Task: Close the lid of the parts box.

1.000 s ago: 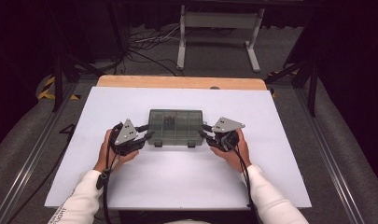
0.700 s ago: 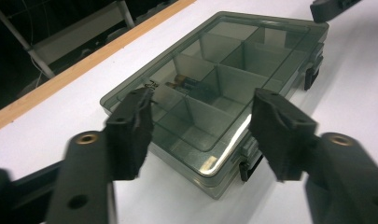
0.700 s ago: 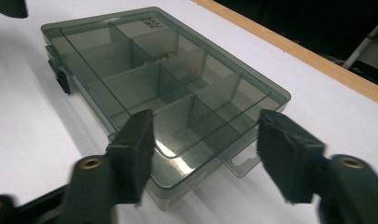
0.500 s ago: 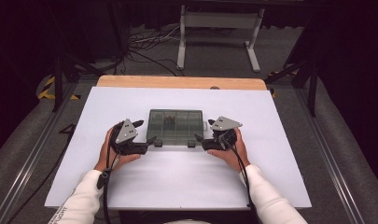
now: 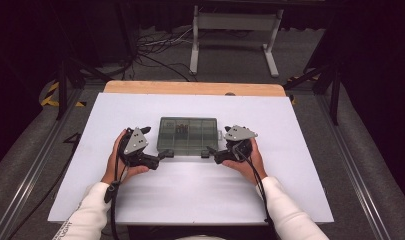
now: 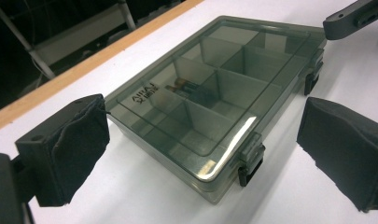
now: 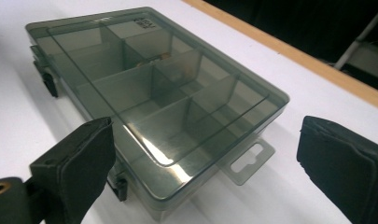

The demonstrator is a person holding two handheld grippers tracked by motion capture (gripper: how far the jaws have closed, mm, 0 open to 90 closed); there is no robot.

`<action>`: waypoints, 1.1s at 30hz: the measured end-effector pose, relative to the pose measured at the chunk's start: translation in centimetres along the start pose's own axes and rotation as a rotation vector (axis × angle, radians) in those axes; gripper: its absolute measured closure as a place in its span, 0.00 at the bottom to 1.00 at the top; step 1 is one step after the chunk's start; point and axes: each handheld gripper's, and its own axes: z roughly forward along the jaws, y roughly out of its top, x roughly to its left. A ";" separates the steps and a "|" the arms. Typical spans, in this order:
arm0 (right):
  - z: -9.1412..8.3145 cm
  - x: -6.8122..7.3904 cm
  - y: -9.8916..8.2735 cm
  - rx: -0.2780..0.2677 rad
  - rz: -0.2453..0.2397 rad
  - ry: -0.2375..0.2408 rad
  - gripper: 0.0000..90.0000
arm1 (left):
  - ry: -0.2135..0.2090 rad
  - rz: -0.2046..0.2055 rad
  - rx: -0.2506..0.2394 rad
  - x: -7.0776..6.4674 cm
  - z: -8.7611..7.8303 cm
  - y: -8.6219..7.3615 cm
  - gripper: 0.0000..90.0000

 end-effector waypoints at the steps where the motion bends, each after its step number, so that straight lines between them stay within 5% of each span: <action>1: -0.1 0.0 0.0 -0.004 -0.003 -0.003 0.07 | 0.001 0.010 -0.002 0.0 -0.1 0.1 0.03; 14: -1.4 0.5 0.9 -0.060 -0.058 -0.046 0.10 | -0.007 0.039 -0.042 -0.6 -1.2 1.0 0.04; 33: -3.9 0.5 1.4 -0.108 -0.056 -0.058 0.11 | -0.024 0.055 -0.071 -1.5 -3.6 1.4 0.03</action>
